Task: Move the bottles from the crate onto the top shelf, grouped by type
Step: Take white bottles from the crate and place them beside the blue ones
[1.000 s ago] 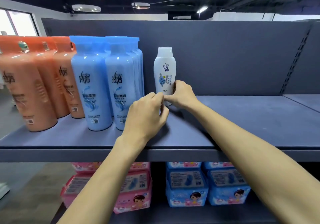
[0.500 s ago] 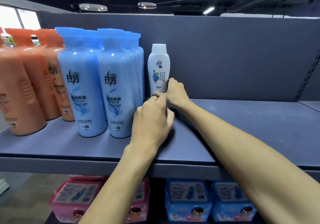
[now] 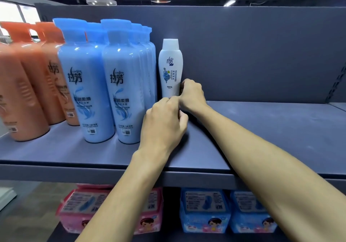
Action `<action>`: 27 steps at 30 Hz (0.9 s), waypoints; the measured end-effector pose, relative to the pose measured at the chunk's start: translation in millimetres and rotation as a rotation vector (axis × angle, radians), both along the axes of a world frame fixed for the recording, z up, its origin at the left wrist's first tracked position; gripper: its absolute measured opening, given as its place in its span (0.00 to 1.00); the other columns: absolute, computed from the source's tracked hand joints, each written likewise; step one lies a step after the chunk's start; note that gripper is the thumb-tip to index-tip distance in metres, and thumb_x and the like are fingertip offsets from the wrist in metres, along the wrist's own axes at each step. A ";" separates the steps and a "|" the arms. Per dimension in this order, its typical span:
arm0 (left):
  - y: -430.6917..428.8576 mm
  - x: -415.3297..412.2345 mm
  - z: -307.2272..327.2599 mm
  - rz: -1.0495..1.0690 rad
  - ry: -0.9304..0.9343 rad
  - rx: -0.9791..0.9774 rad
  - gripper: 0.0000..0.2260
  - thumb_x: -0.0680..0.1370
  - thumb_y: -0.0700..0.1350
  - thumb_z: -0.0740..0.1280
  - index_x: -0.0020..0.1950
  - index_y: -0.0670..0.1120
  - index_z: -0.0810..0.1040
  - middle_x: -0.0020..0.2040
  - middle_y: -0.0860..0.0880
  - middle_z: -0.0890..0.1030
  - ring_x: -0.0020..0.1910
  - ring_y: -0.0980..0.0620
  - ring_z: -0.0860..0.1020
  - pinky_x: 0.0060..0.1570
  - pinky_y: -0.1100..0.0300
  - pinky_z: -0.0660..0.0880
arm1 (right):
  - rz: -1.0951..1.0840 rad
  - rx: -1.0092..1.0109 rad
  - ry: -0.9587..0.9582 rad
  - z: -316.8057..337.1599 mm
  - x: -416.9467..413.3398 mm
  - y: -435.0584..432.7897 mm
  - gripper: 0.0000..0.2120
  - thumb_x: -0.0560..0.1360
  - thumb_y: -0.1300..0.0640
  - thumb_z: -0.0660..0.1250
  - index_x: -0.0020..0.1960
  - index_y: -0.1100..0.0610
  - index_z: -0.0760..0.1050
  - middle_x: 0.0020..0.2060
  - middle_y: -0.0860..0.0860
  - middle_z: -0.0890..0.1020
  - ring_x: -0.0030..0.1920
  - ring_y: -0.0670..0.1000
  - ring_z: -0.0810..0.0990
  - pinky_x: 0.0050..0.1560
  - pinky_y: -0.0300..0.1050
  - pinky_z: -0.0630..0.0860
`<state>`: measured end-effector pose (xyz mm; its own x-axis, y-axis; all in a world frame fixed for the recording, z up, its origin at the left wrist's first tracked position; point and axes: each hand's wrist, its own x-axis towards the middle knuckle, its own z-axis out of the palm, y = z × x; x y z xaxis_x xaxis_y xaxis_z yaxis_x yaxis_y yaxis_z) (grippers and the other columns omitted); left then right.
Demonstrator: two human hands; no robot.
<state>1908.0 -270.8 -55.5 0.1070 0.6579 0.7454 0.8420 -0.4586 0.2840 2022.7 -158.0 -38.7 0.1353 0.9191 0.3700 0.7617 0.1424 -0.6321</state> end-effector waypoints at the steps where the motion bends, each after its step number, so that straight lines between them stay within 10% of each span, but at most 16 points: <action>1: 0.0 0.4 0.0 -0.010 0.003 -0.009 0.07 0.74 0.44 0.64 0.41 0.50 0.66 0.38 0.50 0.75 0.38 0.45 0.74 0.35 0.56 0.63 | -0.005 0.003 -0.004 1.8 4.1 -3.2 0.21 0.69 0.52 0.76 0.55 0.60 0.73 0.51 0.54 0.79 0.50 0.57 0.78 0.47 0.50 0.78; 27: -126.5 -13.8 -23.8 -0.253 0.085 -0.018 0.06 0.75 0.51 0.63 0.42 0.49 0.73 0.37 0.53 0.77 0.42 0.50 0.74 0.34 0.52 0.74 | 0.034 0.164 -0.363 12.9 39.8 -249.9 0.20 0.75 0.52 0.73 0.63 0.59 0.75 0.56 0.53 0.82 0.57 0.53 0.80 0.59 0.52 0.75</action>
<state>1894.2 -397.3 -79.4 0.3318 0.6152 0.7151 0.7221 -0.6534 0.2271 2062.5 -407.9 -25.9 -0.0605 0.8458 0.5301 0.9245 0.2477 -0.2897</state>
